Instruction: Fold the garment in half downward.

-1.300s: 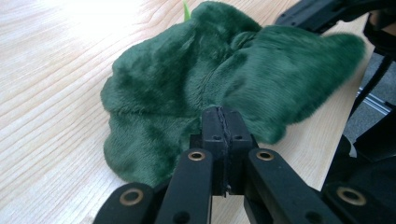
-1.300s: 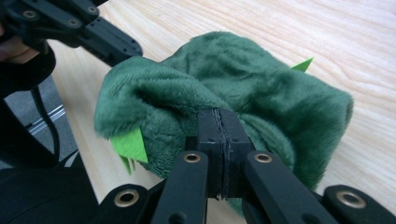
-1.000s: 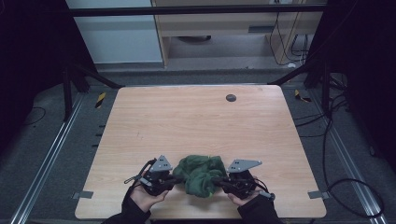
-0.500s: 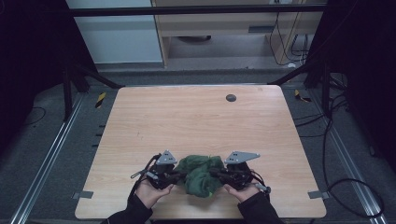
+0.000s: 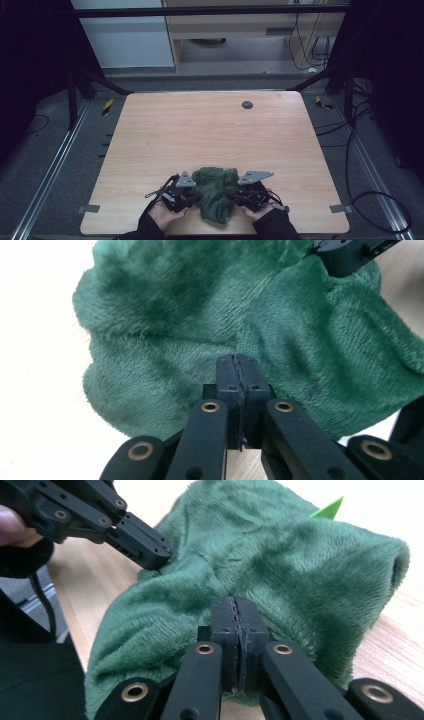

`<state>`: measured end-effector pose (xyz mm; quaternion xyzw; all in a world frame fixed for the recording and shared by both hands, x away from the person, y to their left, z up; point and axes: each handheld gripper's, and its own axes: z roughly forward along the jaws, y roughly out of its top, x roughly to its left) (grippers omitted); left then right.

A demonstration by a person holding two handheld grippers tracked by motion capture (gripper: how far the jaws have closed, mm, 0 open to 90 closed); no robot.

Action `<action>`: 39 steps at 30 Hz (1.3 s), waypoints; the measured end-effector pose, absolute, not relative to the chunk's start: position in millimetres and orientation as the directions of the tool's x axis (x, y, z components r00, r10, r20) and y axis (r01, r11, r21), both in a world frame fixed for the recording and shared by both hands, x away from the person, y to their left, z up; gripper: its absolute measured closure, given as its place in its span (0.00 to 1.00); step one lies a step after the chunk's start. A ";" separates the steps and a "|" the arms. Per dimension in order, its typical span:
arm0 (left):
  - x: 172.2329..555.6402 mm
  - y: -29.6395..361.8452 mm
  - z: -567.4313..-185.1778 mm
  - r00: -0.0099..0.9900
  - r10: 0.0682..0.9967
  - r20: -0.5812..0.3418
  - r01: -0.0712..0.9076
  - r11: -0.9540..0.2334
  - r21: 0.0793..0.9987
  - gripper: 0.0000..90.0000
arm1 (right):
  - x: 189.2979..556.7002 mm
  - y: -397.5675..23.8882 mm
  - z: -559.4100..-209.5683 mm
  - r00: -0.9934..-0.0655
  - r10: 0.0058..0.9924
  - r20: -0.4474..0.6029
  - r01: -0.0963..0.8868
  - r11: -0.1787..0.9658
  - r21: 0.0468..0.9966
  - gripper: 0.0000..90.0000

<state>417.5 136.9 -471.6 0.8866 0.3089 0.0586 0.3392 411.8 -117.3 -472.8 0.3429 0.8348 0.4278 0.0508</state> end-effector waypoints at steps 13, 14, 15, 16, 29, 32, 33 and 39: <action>424.1 159.1 -454.0 0.755 0.648 -0.100 0.520 -0.499 0.694 0.93 | 415.8 -125.4 -462.6 -0.741 0.633 0.223 0.525 0.340 0.780 0.96; 425.1 161.4 -452.7 0.751 0.654 -0.097 0.521 -0.496 0.695 0.92 | 416.9 -127.7 -460.3 -0.737 0.640 0.220 0.522 0.331 0.787 0.96; 426.5 164.3 -451.5 0.743 0.663 -0.097 0.525 -0.485 0.699 0.91 | 417.7 -129.4 -459.0 -0.733 0.644 0.219 0.520 0.323 0.791 0.95; 427.9 167.4 -450.2 0.735 0.671 -0.095 0.527 -0.478 0.703 0.91 | 418.8 -131.5 -457.3 -0.724 0.655 0.216 0.520 0.313 0.795 0.94; 443.7 204.2 -449.7 0.629 0.775 -0.063 0.556 -0.392 0.733 0.65 | 434.6 -178.2 -452.5 -0.574 0.800 0.175 0.529 0.200 0.825 0.70; 446.1 211.7 -451.1 0.611 0.790 -0.059 0.560 -0.378 0.737 0.58 | 436.9 -187.3 -452.5 -0.548 0.819 0.172 0.538 0.188 0.822 0.67; 446.8 214.2 -451.4 0.602 0.796 -0.057 0.563 -0.373 0.738 0.57 | 437.4 -190.8 -452.6 -0.537 0.827 0.164 0.539 0.187 0.821 0.66; 450.7 231.7 -453.6 0.567 0.822 -0.057 0.575 -0.345 0.742 0.48 | 441.0 -204.9 -455.9 -0.488 0.858 0.160 0.560 0.167 0.811 0.57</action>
